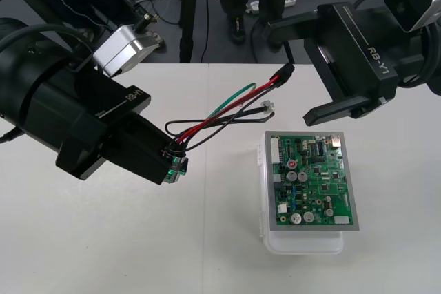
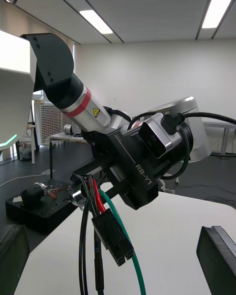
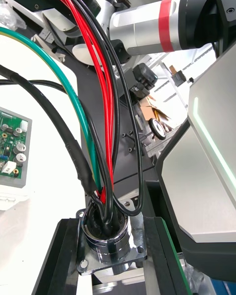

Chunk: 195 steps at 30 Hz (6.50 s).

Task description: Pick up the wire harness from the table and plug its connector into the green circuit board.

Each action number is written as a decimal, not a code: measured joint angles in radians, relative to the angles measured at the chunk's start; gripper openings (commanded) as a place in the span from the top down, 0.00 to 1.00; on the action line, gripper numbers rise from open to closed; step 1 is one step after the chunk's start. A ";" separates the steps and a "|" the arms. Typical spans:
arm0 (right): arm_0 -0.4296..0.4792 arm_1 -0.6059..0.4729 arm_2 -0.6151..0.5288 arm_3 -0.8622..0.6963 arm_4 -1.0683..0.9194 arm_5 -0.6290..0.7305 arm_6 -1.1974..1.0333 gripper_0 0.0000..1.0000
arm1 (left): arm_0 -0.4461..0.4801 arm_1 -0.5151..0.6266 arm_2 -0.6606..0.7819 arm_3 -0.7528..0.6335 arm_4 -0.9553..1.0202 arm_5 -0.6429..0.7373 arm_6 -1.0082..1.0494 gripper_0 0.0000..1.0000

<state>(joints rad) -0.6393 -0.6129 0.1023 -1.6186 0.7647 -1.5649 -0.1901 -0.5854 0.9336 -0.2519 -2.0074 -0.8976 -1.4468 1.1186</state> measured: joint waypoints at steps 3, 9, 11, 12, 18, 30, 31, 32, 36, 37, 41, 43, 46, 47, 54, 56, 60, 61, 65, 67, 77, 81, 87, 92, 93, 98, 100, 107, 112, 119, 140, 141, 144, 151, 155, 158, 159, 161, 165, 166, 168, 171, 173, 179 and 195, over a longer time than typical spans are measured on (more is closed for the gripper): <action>0.000 0.006 0.002 -0.001 0.000 0.000 0.000 0.00 | 0.000 0.000 0.000 0.000 0.000 0.000 0.000 1.00; 0.000 0.008 0.025 -0.002 0.000 0.000 0.000 0.00 | 0.000 0.000 0.000 -0.001 0.000 0.000 0.000 1.00; 0.000 0.008 0.033 -0.002 0.000 0.000 0.000 0.00 | 0.000 0.000 0.000 -0.001 0.000 0.000 0.000 1.00; 0.000 0.008 0.036 -0.002 0.000 0.000 0.000 0.00 | 0.000 0.000 0.000 -0.001 0.000 0.000 0.000 1.00; 0.000 0.008 0.042 -0.003 0.000 0.000 0.000 0.00 | 0.000 0.000 0.000 -0.002 0.000 0.000 0.000 1.00; 0.000 0.008 0.042 -0.007 -0.008 0.000 0.000 0.00 | 0.000 0.000 0.000 -0.004 0.000 0.000 0.000 1.00; 0.000 0.008 0.042 -0.007 -0.009 0.000 0.000 0.00 | 0.000 0.000 0.000 -0.005 0.000 0.000 0.000 1.00; 0.000 0.008 0.042 -0.008 -0.009 0.000 0.000 0.00 | 0.000 0.000 0.000 -0.005 0.000 0.000 0.000 1.00; 0.001 0.007 0.043 -0.013 -0.011 0.000 0.000 0.00 | 0.000 0.000 0.000 -0.006 0.000 0.000 0.000 1.00; 0.001 0.007 0.044 -0.014 -0.011 0.000 0.000 0.00 | 0.000 0.000 0.000 -0.006 0.000 0.000 0.000 1.00; 0.002 0.007 0.046 -0.017 -0.012 0.000 0.000 0.00 | 0.000 0.000 0.000 -0.007 0.000 0.000 0.000 1.00; 0.003 0.006 0.046 -0.017 -0.012 0.000 0.000 0.00 | 0.000 0.000 0.000 -0.007 0.000 0.000 0.000 1.00; 0.006 0.002 0.046 -0.017 -0.012 0.000 0.000 0.00 | 0.000 0.000 0.000 -0.007 0.000 0.000 0.000 1.00; 0.007 0.000 0.046 -0.017 -0.012 0.000 0.000 0.00 | 0.000 0.000 0.000 -0.008 0.000 0.000 0.000 1.00; 0.012 -0.012 0.046 -0.017 -0.012 0.000 0.000 0.00 | 0.000 0.000 0.000 -0.008 0.000 0.000 0.000 1.00; 0.012 -0.014 0.046 -0.017 -0.012 0.000 0.000 0.00 | 0.000 0.000 0.000 -0.008 0.000 0.000 0.000 1.00; 0.013 -0.016 0.046 -0.017 -0.012 0.000 0.000 0.04 | 0.000 0.000 0.000 -0.008 0.000 0.000 0.000 1.00; 0.013 -0.016 0.046 -0.017 -0.012 0.000 0.000 0.30 | 0.000 0.000 0.000 -0.008 0.000 0.000 0.000 1.00; 0.013 -0.016 0.046 -0.017 -0.012 0.000 0.000 0.83 | 0.000 0.000 0.000 -0.008 0.000 0.000 0.000 1.00; 0.013 -0.016 0.046 -0.017 -0.012 0.000 0.001 0.93 | 0.000 0.000 0.000 -0.008 0.000 0.000 0.000 1.00; 0.013 -0.017 0.046 -0.024 -0.016 0.000 0.032 1.00 | 0.000 0.000 0.000 -0.010 0.000 0.000 0.000 1.00; 0.013 -0.017 0.046 -0.028 -0.016 0.000 0.032 1.00 | 0.000 0.000 0.000 -0.011 0.000 0.000 0.000 1.00; 0.013 -0.017 0.046 -0.028 -0.017 0.000 0.032 1.00 | 0.000 0.000 0.000 -0.011 0.000 0.000 0.000 1.00; 0.013 -0.018 0.046 -0.028 -0.017 0.000 0.032 1.00 | 0.000 0.000 0.000 -0.012 0.000 0.000 0.000 1.00; 0.013 -0.018 0.046 -0.028 -0.017 0.000 0.032 1.00 | 0.000 0.000 0.000 -0.012 0.000 0.000 0.000 0.97; 0.013 -0.019 0.046 -0.028 -0.017 0.000 0.032 1.00 | 0.000 0.000 0.000 -0.012 0.000 0.000 0.000 0.01; 0.013 -0.019 0.046 -0.028 -0.017 0.000 0.032 1.00 | 0.000 0.000 0.000 -0.012 0.000 0.000 0.000 0.00; 0.014 -0.024 0.046 -0.028 -0.017 0.000 0.032 1.00 | 0.000 0.000 0.000 -0.013 0.000 0.003 0.000 0.00; 0.014 -0.027 0.046 -0.028 -0.017 0.000 0.032 1.00 | 0.000 0.000 0.000 -0.013 0.000 0.006 0.000 0.00; 0.018 -0.052 0.046 -0.028 -0.017 0.000 0.032 1.00 | 0.000 0.000 0.000 -0.013 0.000 0.013 0.000 0.00; 0.020 -0.128 0.046 -0.031 -0.017 0.000 0.030 1.00 | 0.110 0.063 0.070 -0.017 0.062 0.208 -0.172 0.00; 0.020 -0.130 0.046 -0.031 -0.016 0.000 0.030 1.00 | 0.122 0.063 0.078 -0.019 0.064 0.215 -0.179 0.00; 0.020 -0.140 0.046 -0.031 -0.011 0.000 0.025 1.00 | 0.164 0.063 0.102 -0.034 0.066 0.246 -0.182 0.00; 0.020 -0.171 0.046 -0.031 -0.007 0.000 -0.081 1.00 | 0.270 0.063 0.144 -0.100 0.066 0.362 -0.182 0.00; 0.021 -0.188 0.046 -0.040 -0.006 0.000 -0.139 1.00 | 0.338 0.063 0.172 -0.172 0.036 0.449 -0.182 0.00; 0.024 -0.195 0.046 -0.058 -0.006 0.013 -0.181 1.00 | 0.385 0.062 0.189 -0.234 -0.012 0.514 -0.187 0.00; 0.028 -0.197 0.046 -0.070 -0.005 0.030 -0.198 1.00 | 0.399 0.062 0.191 -0.250 -0.023 0.534 -0.189 0.00; 0.042 -0.203 0.046 -0.102 -0.005 0.081 -0.230 1.00 | 0.421 0.057 0.193 -0.281 -0.057 0.567 -0.191 0.00; 0.087 -0.226 0.046 -0.186 -0.002 0.192 -0.251 1.00 | 0.458 0.024 0.193 -0.333 -0.155 0.613 -0.191 0.00; 0.098 -0.233 0.046 -0.206 0.001 0.214 -0.251 1.00 | 0.466 0.010 0.193 -0.343 -0.175 0.619 -0.191 0.00; 0.122 -0.246 0.046 -0.246 0.005 0.257 -0.251 1.00 | 0.477 -0.024 0.193 -0.360 -0.218 0.628 -0.191 0.00; 0.157 -0.264 0.046 -0.294 0.006 0.313 -0.251 1.00 | 0.484 -0.079 0.193 -0.372 -0.270 0.634 -0.191 0.00; 0.178 -0.274 0.046 -0.316 0.006 0.337 -0.253 1.00 | 0.484 -0.109 0.192 -0.374 -0.292 0.637 -0.191 0.00; 0.222 -0.310 0.044 -0.371 0.006 0.386 -0.310 1.00 | 0.475 -0.158 0.166 -0.375 -0.324 0.656 -0.191 0.00; 0.250 -0.368 -0.027 -0.505 0.108 0.426 -0.535 1.00 | 0.304 -0.161 -0.003 -0.341 -0.365 0.728 -0.191 0.00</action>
<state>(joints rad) -0.3891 -0.9812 0.0755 -2.1236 0.8726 -1.1389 -0.7254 -0.2811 0.7729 -0.2552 -2.3481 -1.2624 -0.7190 0.9271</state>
